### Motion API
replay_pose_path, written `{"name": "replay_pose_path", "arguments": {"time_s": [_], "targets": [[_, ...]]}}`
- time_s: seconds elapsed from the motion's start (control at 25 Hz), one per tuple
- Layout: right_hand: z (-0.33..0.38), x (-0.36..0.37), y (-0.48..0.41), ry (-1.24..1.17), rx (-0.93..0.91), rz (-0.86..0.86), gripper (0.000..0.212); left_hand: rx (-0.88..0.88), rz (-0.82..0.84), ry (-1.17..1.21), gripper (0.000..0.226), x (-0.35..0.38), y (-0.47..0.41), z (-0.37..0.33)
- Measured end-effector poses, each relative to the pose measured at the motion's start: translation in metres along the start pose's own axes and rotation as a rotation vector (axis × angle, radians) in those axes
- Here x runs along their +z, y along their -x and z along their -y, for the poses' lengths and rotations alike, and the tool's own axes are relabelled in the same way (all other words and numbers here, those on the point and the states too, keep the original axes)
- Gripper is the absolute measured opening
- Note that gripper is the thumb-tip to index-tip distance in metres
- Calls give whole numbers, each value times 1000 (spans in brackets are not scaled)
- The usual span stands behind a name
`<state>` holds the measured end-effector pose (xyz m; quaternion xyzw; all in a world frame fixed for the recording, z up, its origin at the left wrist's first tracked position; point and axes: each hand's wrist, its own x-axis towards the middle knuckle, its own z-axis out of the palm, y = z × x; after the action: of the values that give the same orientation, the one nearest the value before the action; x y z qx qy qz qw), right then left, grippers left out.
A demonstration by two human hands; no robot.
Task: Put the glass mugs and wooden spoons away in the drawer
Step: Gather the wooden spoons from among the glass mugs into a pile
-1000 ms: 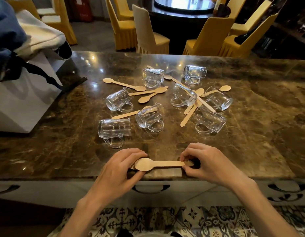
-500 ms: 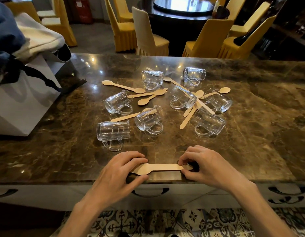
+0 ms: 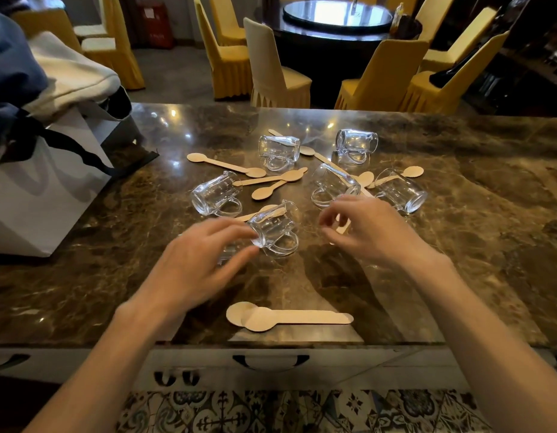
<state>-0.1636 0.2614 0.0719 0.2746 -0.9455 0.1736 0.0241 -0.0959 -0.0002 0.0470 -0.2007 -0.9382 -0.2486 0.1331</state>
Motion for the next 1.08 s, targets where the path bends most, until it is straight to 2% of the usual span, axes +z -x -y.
{"name": "replay_pose_path", "arguments": {"time_s": [0.12,0.24,0.32,0.44,0.64,0.96,1.08], "targets": [[-5,0,-37,39,15,-56,12,-56,-21,-156,31,-12,-38,13],[-7,8,-73,124,31,-47,17,-76,137,-389,29,-10,-70,26],[-8,15,-93,173,28,-28,20,-56,234,-461,29,-2,-85,32],[-8,27,-118,210,44,12,26,-31,333,-478,31,11,-97,40],[-7,42,-147,258,60,86,25,-33,378,-496,29,23,-101,52],[-5,61,-165,274,72,163,32,-41,350,-530,25,27,-97,52],[-5,62,-166,280,65,139,29,-49,351,-523,22,26,-99,53]]}}
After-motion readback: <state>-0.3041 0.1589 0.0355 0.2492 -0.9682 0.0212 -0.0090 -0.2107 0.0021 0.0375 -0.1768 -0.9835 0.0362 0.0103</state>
